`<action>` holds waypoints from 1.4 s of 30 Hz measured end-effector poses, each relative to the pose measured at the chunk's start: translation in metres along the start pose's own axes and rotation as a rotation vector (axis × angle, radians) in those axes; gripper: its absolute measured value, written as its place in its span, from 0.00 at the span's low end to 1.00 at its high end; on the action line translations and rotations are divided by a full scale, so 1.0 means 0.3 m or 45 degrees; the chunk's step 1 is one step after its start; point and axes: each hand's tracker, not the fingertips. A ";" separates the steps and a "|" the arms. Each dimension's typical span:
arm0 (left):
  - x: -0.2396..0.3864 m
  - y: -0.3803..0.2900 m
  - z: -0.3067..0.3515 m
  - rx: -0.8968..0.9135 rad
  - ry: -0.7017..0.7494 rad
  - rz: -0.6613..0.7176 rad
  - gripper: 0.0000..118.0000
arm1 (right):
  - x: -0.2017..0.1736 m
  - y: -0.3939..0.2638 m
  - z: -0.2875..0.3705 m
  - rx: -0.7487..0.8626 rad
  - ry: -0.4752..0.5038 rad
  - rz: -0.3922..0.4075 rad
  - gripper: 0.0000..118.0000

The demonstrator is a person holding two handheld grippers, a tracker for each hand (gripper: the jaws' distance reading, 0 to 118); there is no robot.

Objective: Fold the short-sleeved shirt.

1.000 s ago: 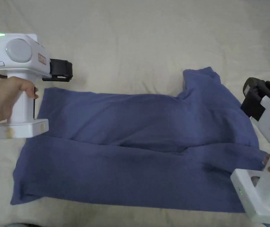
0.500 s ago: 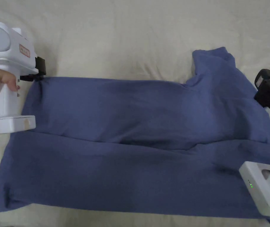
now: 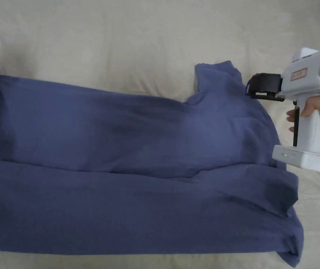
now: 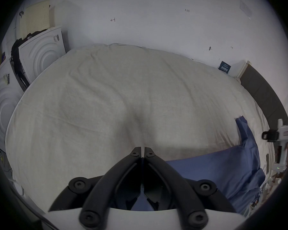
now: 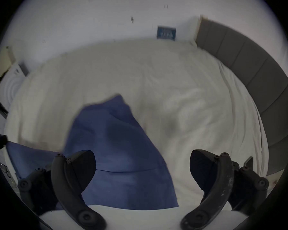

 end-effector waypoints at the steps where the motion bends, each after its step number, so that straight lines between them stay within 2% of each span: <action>1: 0.015 0.000 0.015 0.002 0.001 0.002 0.01 | 0.000 -0.005 -0.036 -0.038 -0.041 -0.004 0.99; 4: 0.016 -0.005 0.016 -0.008 0.002 0.028 0.01 | -0.003 -0.017 -0.134 -0.018 -0.157 0.026 0.98; 5: -0.004 0.000 0.005 -0.015 -0.001 0.045 0.01 | -0.005 -0.018 -0.156 -0.003 -0.185 0.009 0.94; 6: -0.010 0.000 0.001 -0.018 -0.002 0.061 0.01 | -0.005 -0.013 -0.173 -0.002 -0.170 -0.011 0.86; 9: -0.010 -0.001 -0.014 -0.028 0.005 0.068 0.01 | 0.006 -0.004 -0.208 0.014 -0.127 -0.107 0.50; 12: -0.008 -0.014 -0.031 -0.029 0.017 0.104 0.01 | -0.009 -0.009 -0.229 -0.018 -0.103 -0.072 0.36; 13: -0.013 -0.021 -0.032 -0.030 0.013 0.110 0.01 | -0.004 -0.007 -0.219 -0.017 -0.080 -0.061 0.26; 14: -0.014 -0.025 -0.036 -0.036 0.017 0.113 0.01 | -0.002 0.000 -0.200 -0.013 -0.054 -0.054 0.00; 16: -0.014 -0.028 -0.037 -0.047 0.023 0.119 0.01 | 0.006 0.013 -0.159 0.021 -0.088 -0.077 0.00; 17: -0.015 -0.032 -0.028 -0.049 0.019 0.123 0.01 | 0.021 0.021 -0.136 0.002 -0.023 -0.075 0.00; 19: -0.020 -0.034 0.000 -0.040 0.012 0.126 0.01 | 0.043 0.021 -0.063 0.068 -0.035 -0.045 0.00; 21: -0.023 -0.032 0.049 -0.016 -0.010 0.137 0.01 | 0.079 0.010 0.036 0.120 0.081 -0.109 0.00; 22: -0.024 -0.032 0.073 -0.006 -0.015 0.140 0.01 | 0.090 -0.001 0.084 0.154 0.100 -0.133 0.00; 26: -0.050 -0.052 0.201 0.056 -0.051 0.141 0.01 | 0.126 -0.089 0.312 0.291 0.142 -0.068 0.00; 31: -0.086 -0.154 0.371 0.110 -0.095 0.134 0.01 | 0.188 -0.297 0.540 0.398 0.183 -0.063 0.00; 35: -0.083 -0.297 0.469 0.115 -0.098 0.152 0.01 | 0.236 -0.512 0.599 0.400 0.191 -0.107 0.00; 39: -0.105 -0.471 0.467 0.054 -0.074 0.194 0.01 | 0.231 -0.740 0.579 0.332 0.168 -0.162 0.00; 42: -0.097 -0.608 0.440 -0.025 -0.024 0.224 0.02 | 0.251 -0.871 0.515 0.247 0.175 -0.262 0.01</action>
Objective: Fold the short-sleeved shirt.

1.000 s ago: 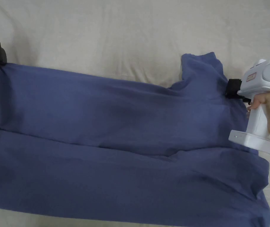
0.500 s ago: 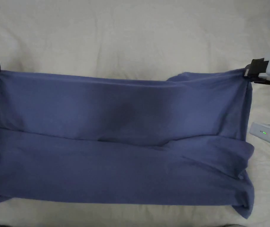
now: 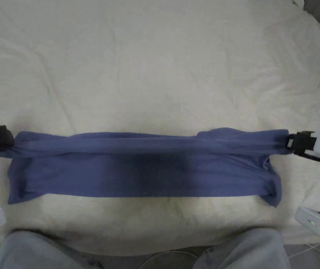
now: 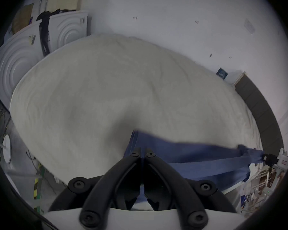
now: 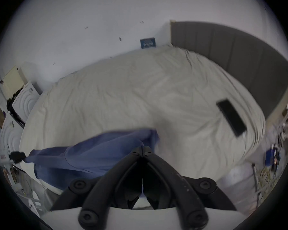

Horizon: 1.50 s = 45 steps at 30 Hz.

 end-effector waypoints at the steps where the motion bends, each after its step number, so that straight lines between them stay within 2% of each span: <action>1: -0.004 -0.035 -0.012 -0.027 0.017 0.005 0.04 | 0.009 -0.034 -0.008 -0.012 -0.002 -0.029 0.01; 3: -0.010 -0.103 -0.028 -0.087 0.075 0.036 0.27 | 0.027 -0.095 -0.028 -0.047 -0.017 -0.039 0.04; 4: -0.011 -0.124 -0.034 -0.092 0.117 0.028 0.46 | 0.029 -0.116 -0.034 -0.056 -0.025 -0.039 0.13; 5: -0.013 -0.147 -0.040 -0.092 0.163 0.017 0.72 | 0.030 -0.129 -0.037 -0.068 -0.040 -0.034 0.37; 6: -0.017 -0.154 -0.040 -0.096 0.186 0.021 0.86 | 0.035 -0.127 -0.031 -0.083 -0.079 -0.007 0.60; 7: -0.026 -0.147 -0.031 -0.087 0.176 0.032 0.93 | 0.036 -0.124 -0.022 -0.080 -0.102 0.009 0.76; 8: -0.029 -0.133 -0.003 -0.031 0.183 0.049 0.94 | 0.036 -0.116 -0.001 -0.045 -0.104 0.018 0.87; 12: 0.023 -0.038 0.160 0.299 0.109 -0.006 0.95 | -0.011 -0.029 0.140 0.208 -0.133 0.153 0.89; 15: 0.104 0.000 0.284 0.599 0.050 -0.098 0.97 | -0.080 0.007 0.254 0.443 -0.083 0.260 0.90; 18: 0.215 -0.004 0.375 0.852 0.101 -0.218 1.00 | -0.163 0.005 0.344 0.664 -0.019 0.311 1.00; 20: 0.261 -0.016 0.384 0.950 0.102 -0.295 1.00 | -0.219 -0.009 0.383 0.797 0.040 0.352 1.00; 25: 0.379 -0.056 0.363 1.022 0.099 -0.389 0.99 | -0.339 -0.040 0.400 0.922 0.030 0.375 1.00; 27: 0.413 -0.071 0.349 1.027 0.077 -0.406 0.81 | -0.374 -0.044 0.388 0.929 0.009 0.361 1.00; 28: 0.424 -0.073 0.343 1.021 0.067 -0.412 0.68 | -0.382 -0.044 0.381 0.926 0.011 0.358 1.00; 29: 0.436 -0.075 0.334 1.009 0.060 -0.415 0.49 | -0.389 -0.047 0.373 0.923 0.027 0.348 0.98; 30: 0.444 -0.076 0.324 0.995 0.054 -0.417 0.35 | -0.394 -0.050 0.367 0.919 0.051 0.337 0.89; 31: 0.451 -0.080 0.316 0.986 0.053 -0.419 0.24 | -0.399 -0.053 0.364 0.916 0.060 0.330 0.74; 32: 0.457 -0.084 0.308 0.977 0.053 -0.419 0.08 | -0.407 -0.057 0.359 0.910 0.063 0.324 0.46; 33: 0.458 -0.088 0.302 0.970 0.051 -0.418 0.00 | -0.413 -0.059 0.354 0.900 0.066 0.321 0.22; 34: 0.457 -0.090 0.297 0.964 0.049 -0.417 0.00 | -0.414 -0.058 0.347 0.887 0.068 0.319 0.06; 35: 0.461 -0.096 0.298 0.956 0.047 -0.417 0.00 | -0.417 -0.062 0.340 0.879 0.062 0.309 0.03; 41: 0.441 -0.094 0.293 0.899 0.042 -0.414 0.00 | -0.404 -0.063 0.329 0.847 0.093 0.250 0.01; 45: 0.374 -0.053 0.306 0.826 -0.046 -0.283 0.00 | -0.410 -0.065 0.330 0.826 0.098 0.249 0.01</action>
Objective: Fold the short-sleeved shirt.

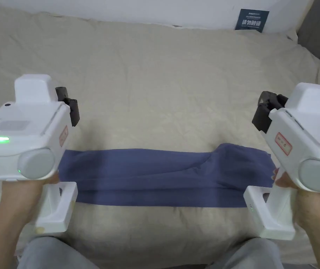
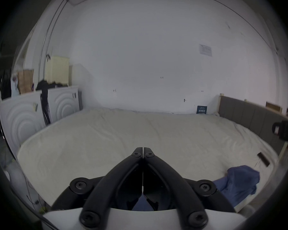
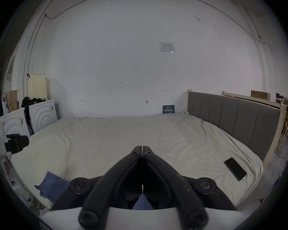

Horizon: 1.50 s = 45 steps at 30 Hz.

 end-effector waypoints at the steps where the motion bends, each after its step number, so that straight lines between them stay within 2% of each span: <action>1: -0.031 0.008 -0.007 -0.024 -0.013 0.055 0.01 | 0.002 0.000 -0.002 -0.006 0.004 0.002 0.01; 2: -0.070 0.016 -0.009 -0.052 -0.030 0.114 0.11 | 0.004 -0.003 -0.003 -0.012 0.009 0.004 0.01; 3: -0.114 0.022 -0.017 -0.104 -0.067 0.161 0.26 | 0.005 -0.006 -0.004 -0.017 0.012 0.005 0.01; 4: -0.160 0.021 -0.027 -0.160 -0.094 0.201 0.43 | 0.005 -0.009 -0.006 -0.024 0.011 0.008 0.01; 5: -0.211 0.014 -0.038 -0.200 -0.119 0.245 0.66 | 0.001 -0.010 -0.006 -0.032 0.010 0.013 0.01; 7: -0.308 -0.012 -0.053 -0.290 -0.190 0.348 1.00 | 0.000 -0.017 -0.014 -0.051 0.013 0.018 0.01; 11: -0.518 -0.115 -0.097 -0.424 -0.292 0.606 1.00 | -0.010 -0.032 -0.034 -0.092 0.008 0.023 0.01; 14: -0.593 -0.233 -0.132 -0.533 -0.281 0.739 1.00 | -0.016 -0.043 -0.051 -0.128 0.001 0.014 0.01; 19: -0.649 -0.412 -0.172 -0.652 -0.432 0.960 1.00 | -0.030 -0.059 -0.068 -0.183 -0.030 0.050 0.01; 23: -0.637 -0.502 -0.198 -0.726 -0.391 0.998 1.00 | -0.031 -0.066 -0.076 -0.213 -0.057 0.068 0.01; 26: -0.609 -0.550 -0.208 -0.793 -0.445 1.064 1.00 | -0.032 -0.070 -0.081 -0.239 -0.064 0.067 0.01; 30: -0.584 -0.566 -0.200 -0.729 -0.473 1.034 1.00 | -0.046 -0.079 -0.083 -0.255 -0.069 0.071 0.01; 35: -0.602 -0.565 -0.210 -0.705 -0.537 1.194 0.98 | -0.075 -0.090 -0.092 -0.272 -0.041 0.095 0.01; 36: -0.600 -0.561 -0.214 -0.700 -0.535 1.188 0.91 | -0.082 -0.092 -0.094 -0.277 -0.036 0.101 0.01; 37: -0.588 -0.554 -0.224 -0.705 -0.520 1.168 0.76 | -0.086 -0.095 -0.096 -0.278 -0.031 0.105 0.01; 38: -0.576 -0.550 -0.238 -0.744 -0.473 1.115 0.48 | -0.088 -0.096 -0.096 -0.279 -0.026 0.108 0.01; 39: -0.553 -0.548 -0.257 -0.795 -0.416 1.040 0.23 | -0.090 -0.097 -0.095 -0.280 -0.022 0.107 0.01; 40: -0.544 -0.546 -0.275 -0.843 -0.367 0.955 0.09 | -0.091 -0.097 -0.094 -0.281 -0.017 0.105 0.01; 41: -0.527 -0.544 -0.284 -0.878 -0.314 0.882 0.08 | -0.090 -0.096 -0.091 -0.281 -0.015 0.105 0.01; 43: -0.521 -0.512 -0.281 -0.859 -0.347 0.931 0.07 | -0.086 -0.094 -0.080 -0.274 -0.016 0.112 0.01; 45: -0.507 -0.473 -0.281 -0.902 -0.269 0.847 0.07 | -0.075 -0.091 -0.073 -0.270 -0.022 0.118 0.01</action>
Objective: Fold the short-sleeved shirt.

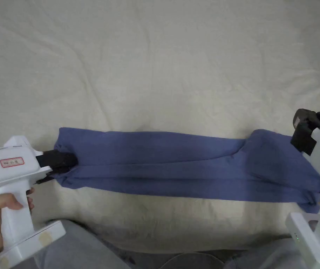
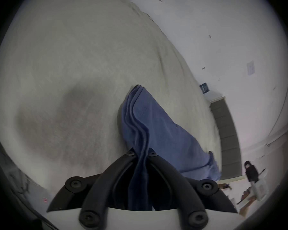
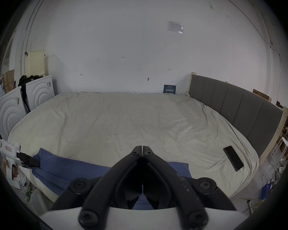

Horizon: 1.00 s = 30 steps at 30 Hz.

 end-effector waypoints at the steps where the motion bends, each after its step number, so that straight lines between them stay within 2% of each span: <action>1: 0.028 0.001 0.014 0.017 0.064 -0.064 0.07 | 0.013 -0.001 0.004 0.001 -0.002 -0.001 0.01; 3: 0.097 0.005 0.052 0.028 0.215 -0.187 0.07 | 0.031 -0.002 0.011 0.005 -0.007 -0.014 0.01; 7: 0.329 -0.056 0.132 0.135 0.314 -0.565 0.07 | 0.066 -0.003 0.024 0.018 -0.010 -0.041 0.01; 9: 0.445 -0.098 0.159 0.174 0.283 -0.671 0.07 | 0.081 -0.002 0.031 0.030 -0.013 -0.045 0.01; 12: 0.600 -0.164 0.155 0.166 0.048 -0.721 0.07 | 0.105 0.002 0.053 0.057 -0.010 -0.061 0.01; 15: 0.736 -0.235 0.071 0.106 -0.086 -0.772 0.07 | 0.132 0.006 0.078 0.083 -0.016 -0.083 0.01; 19: 0.896 -0.353 -0.131 -0.013 -0.137 -0.891 0.07 | 0.172 0.000 0.115 0.109 -0.033 -0.107 0.01; 23: 0.965 -0.476 -0.388 -0.230 -0.061 -0.916 0.07 | 0.220 -0.015 0.141 0.117 -0.080 -0.107 0.01; 24: 0.968 -0.507 -0.446 -0.265 -0.005 -0.914 0.09 | 0.239 -0.021 0.150 0.116 -0.093 -0.111 0.01; 25: 0.969 -0.536 -0.498 -0.296 0.047 -0.915 0.17 | 0.254 -0.025 0.156 0.112 -0.103 -0.118 0.01; 27: 0.965 -0.576 -0.556 -0.362 0.088 -0.909 0.55 | 0.282 -0.034 0.167 0.104 -0.126 -0.133 0.01; 28: 0.964 -0.586 -0.565 -0.371 0.065 -0.905 0.66 | 0.293 -0.039 0.168 0.101 -0.135 -0.133 0.01; 29: 0.968 -0.591 -0.547 -0.359 0.039 -0.915 0.69 | 0.306 -0.044 0.167 0.094 -0.147 -0.131 0.01; 30: 0.979 -0.586 -0.519 -0.331 0.023 -0.923 0.68 | 0.315 -0.048 0.168 0.089 -0.155 -0.131 0.01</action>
